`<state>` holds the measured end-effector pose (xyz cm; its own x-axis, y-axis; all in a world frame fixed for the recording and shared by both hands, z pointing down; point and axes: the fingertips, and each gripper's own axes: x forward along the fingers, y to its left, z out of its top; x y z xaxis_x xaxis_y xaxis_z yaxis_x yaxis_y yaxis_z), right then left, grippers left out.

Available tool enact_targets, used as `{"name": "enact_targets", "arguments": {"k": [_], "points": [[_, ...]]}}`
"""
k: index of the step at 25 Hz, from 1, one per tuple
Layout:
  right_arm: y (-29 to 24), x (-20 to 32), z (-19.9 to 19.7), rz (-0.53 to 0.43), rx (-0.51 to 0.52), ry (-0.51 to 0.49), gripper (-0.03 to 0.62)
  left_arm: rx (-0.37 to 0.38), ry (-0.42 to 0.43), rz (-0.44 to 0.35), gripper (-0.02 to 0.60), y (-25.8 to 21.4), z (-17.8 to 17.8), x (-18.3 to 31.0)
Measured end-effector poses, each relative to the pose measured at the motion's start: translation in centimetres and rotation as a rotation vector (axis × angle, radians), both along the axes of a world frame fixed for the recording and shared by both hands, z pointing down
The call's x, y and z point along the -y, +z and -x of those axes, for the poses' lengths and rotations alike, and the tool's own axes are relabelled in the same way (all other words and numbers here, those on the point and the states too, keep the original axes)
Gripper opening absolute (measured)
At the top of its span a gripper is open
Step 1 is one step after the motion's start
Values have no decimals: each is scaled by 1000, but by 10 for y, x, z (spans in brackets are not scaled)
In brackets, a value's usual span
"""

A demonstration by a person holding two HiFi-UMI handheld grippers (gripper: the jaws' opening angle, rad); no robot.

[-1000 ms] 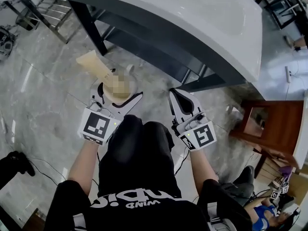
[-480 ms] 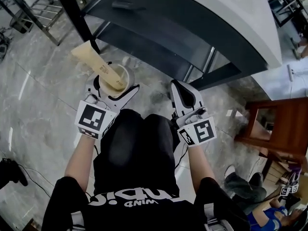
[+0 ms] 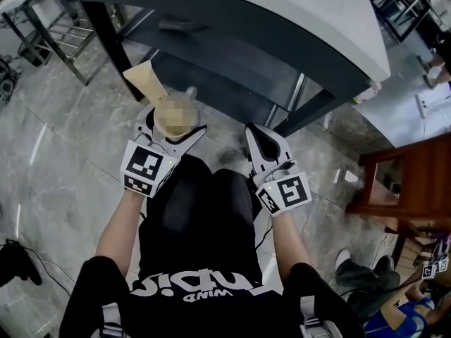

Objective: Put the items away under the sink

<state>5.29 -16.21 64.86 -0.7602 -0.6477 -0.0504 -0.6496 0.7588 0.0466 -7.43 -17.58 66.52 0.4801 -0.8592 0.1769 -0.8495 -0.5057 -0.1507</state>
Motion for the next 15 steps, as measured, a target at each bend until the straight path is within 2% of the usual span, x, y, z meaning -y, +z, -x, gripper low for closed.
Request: {"name": "enact_targets", "arguments": {"k": [6, 15], "points": [[-14, 2, 8, -21, -12, 8, 18, -13, 10, 31, 453, -4, 7, 13], [-18, 5, 13, -33, -1, 23, 18, 0, 61, 40, 453, 4, -6, 36]]}}
